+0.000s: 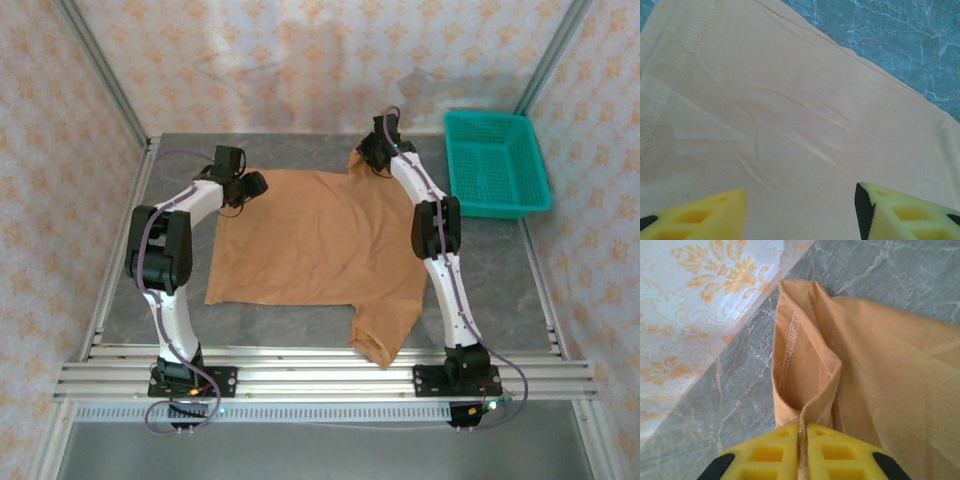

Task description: Fold the inside-out t-shirt

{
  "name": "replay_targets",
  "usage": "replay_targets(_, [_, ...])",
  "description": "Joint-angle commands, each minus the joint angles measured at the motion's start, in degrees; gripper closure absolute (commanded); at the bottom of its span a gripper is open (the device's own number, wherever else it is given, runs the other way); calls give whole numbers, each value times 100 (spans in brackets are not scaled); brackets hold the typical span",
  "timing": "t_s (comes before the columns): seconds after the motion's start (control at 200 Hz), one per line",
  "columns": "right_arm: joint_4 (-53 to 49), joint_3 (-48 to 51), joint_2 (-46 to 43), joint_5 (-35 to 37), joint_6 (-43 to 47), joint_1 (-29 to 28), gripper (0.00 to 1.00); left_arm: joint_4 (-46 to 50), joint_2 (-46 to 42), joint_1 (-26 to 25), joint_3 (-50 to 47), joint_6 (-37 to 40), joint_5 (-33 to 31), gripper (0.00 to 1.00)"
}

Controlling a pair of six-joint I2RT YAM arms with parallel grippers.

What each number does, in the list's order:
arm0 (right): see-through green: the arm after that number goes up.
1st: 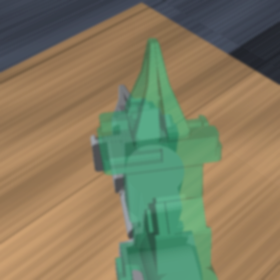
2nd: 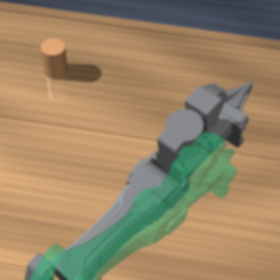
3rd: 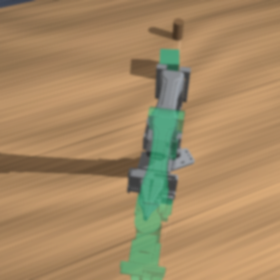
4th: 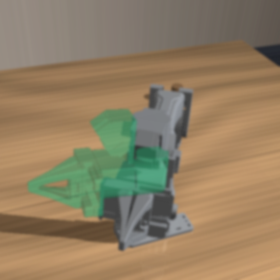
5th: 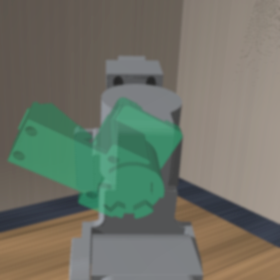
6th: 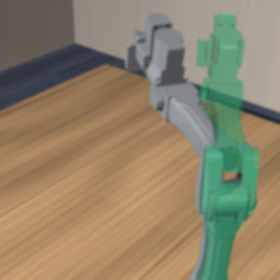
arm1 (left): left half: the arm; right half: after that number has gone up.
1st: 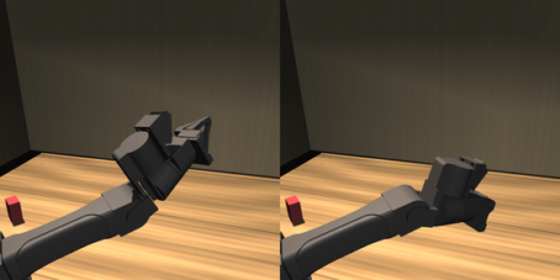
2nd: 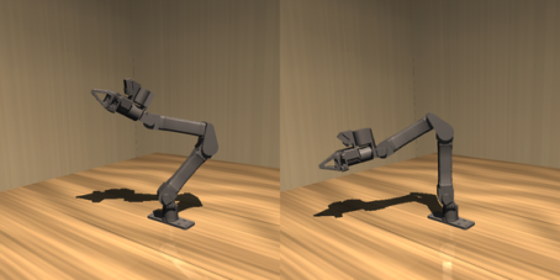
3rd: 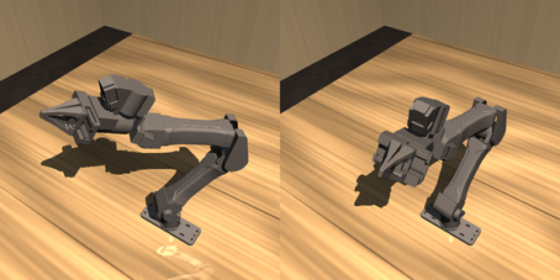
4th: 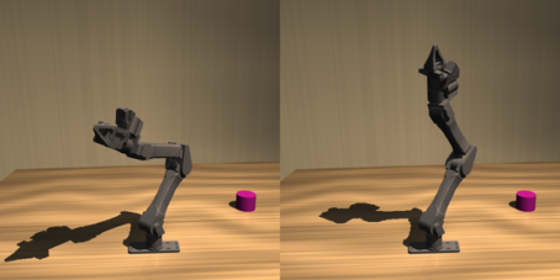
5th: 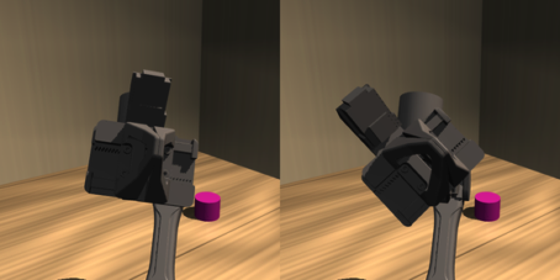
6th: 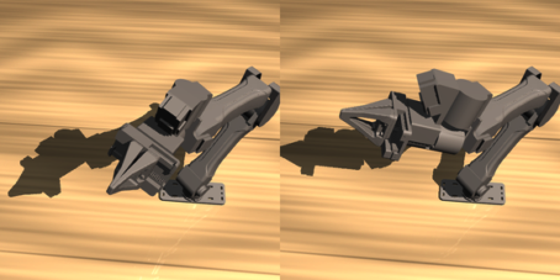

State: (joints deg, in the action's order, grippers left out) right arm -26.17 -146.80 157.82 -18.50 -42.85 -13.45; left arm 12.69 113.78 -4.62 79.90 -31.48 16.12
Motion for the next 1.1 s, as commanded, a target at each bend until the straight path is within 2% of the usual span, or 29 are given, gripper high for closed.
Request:
replay_targets(0.0, [94, -260, 202, 7, -96, 2, 100, 190, 87, 16, 177, 211, -33, 40])
replay_targets(0.1, [279, -271, 192, -145, -131, -8, 100, 191, 109, 16, 175, 227, -42, 40])
replay_targets(0.25, [1589, -174, 177, -749, 16, -150, 100, 113, 190, 14, 162, 163, -11, 41])
replay_targets(0.385, [2115, -261, 326, -558, 69, -242, 99, 33, 241, 14, 101, 122, 23, 41])
replay_targets(0.405, [2081, -310, 372, -514, 46, -231, 92, 32, 235, 6, 85, 120, 25, 41])
replay_targets(0.465, [1964, -430, 469, -469, -31, -206, 45, 48, 209, 10, 40, 120, 28, 41])
replay_targets(0.5, [1835, -483, 480, -540, -80, -169, 24, 79, 170, 12, 5, 119, 25, 40])
replay_targets(0.55, [1691, -490, 427, -721, -101, -129, 8, 143, 79, 13, -62, 119, -20, 40])
replay_targets(0.6, [1460, -460, 272, -861, -42, -100, 0, 173, -86, 10, -182, 117, -88, 40])
replay_targets(0.736, [752, 163, -654, -1068, 393, 0, 1, 257, -689, -24, -512, -94, -117, 40])
replay_targets(0.841, [-70, 1192, -1667, -671, 878, 91, 1, 397, -900, -162, -637, -58, -168, 39])
replay_targets(0.941, [-546, 2578, -2611, -226, 1209, 117, 1, 315, -788, -236, -651, -118, -116, 39])
replay_targets(1.096, [-374, 4466, -3436, -17, 1432, 118, 1, 364, -185, -168, -364, -155, -216, 39])
